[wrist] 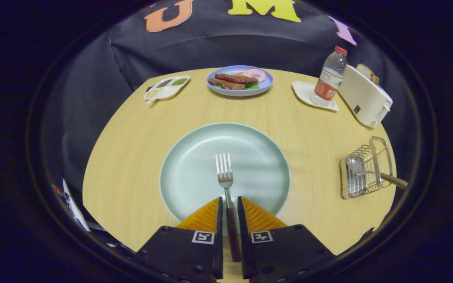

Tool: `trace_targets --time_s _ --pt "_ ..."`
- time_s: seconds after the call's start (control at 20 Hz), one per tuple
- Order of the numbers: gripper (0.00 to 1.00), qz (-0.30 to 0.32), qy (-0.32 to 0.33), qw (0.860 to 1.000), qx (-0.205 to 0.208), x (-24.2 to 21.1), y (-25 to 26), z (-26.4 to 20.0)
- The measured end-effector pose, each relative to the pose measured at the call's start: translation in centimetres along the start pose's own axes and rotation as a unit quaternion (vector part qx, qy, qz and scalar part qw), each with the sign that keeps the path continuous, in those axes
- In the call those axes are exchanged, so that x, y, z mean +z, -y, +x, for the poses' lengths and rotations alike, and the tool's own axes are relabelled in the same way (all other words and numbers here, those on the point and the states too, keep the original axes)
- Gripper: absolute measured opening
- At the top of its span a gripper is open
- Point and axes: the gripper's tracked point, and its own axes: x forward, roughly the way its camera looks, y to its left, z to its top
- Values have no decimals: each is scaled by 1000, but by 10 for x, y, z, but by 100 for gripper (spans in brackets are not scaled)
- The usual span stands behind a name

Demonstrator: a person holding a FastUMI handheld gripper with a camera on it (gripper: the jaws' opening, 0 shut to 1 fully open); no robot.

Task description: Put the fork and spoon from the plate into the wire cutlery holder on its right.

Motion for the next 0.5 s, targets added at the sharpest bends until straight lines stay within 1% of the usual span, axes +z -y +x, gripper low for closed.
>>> trace_targets --time_s 0.05,0.15,0.2,0.25,0.35,0.4,0.45,0.5 --pt "20 1 -4 1000 -3 -3 1 4" --pt "20 -3 -16 1000 10 -10 -5 9" --pt "21 -12 -16 1000 2 -11 -3 5" --pt "9 -19 -17 1000 -2 -14 -1 17" --pt "9 -27 -20 999 6 -13 -5 11" --pt "10 -30 -21 999 1 -12 -1 9" --pt "2 -30 -23 999 -1 -12 0 9" --pt "3 -27 -26 999 -2 -12 3 8"
